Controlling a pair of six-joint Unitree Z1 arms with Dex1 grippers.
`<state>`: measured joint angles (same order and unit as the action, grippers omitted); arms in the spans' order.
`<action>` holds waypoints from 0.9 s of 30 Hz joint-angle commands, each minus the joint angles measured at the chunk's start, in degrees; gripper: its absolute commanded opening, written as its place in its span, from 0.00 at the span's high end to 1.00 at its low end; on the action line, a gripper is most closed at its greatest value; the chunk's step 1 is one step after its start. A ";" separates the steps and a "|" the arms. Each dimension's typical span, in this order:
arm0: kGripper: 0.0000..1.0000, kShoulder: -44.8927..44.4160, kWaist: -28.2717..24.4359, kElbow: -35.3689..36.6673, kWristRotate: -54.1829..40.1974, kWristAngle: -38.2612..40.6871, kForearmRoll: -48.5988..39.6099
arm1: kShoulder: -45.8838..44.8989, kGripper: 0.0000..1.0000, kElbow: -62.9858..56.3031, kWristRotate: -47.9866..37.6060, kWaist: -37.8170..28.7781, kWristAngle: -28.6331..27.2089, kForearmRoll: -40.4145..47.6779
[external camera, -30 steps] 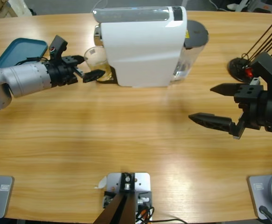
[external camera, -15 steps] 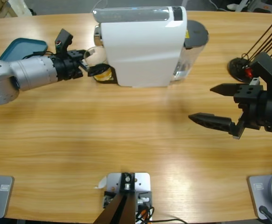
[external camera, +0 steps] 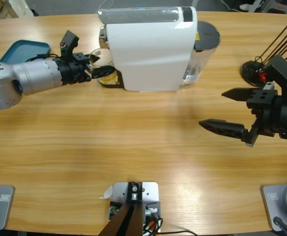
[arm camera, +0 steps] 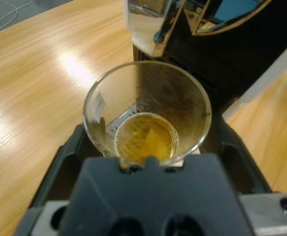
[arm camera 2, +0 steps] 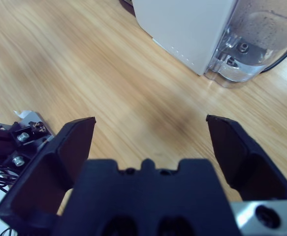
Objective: Pour coffee
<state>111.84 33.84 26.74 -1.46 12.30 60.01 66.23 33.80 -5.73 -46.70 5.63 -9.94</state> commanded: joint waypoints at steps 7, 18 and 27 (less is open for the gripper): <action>0.57 -7.32 -5.52 -9.66 0.67 -1.49 -1.35 | 1.45 0.00 -0.49 -0.07 0.47 1.14 -0.78; 0.57 -21.84 -13.29 -9.43 0.57 -11.18 -15.65 | 0.88 0.00 -0.58 -0.07 0.47 1.25 -0.78; 0.56 -22.37 -22.87 -8.46 0.23 -16.10 -17.54 | 0.71 0.00 -0.61 -0.07 0.47 1.76 -0.78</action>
<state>90.10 16.93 17.57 -1.42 -1.17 43.64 66.23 33.80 -5.73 -46.70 5.76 -9.95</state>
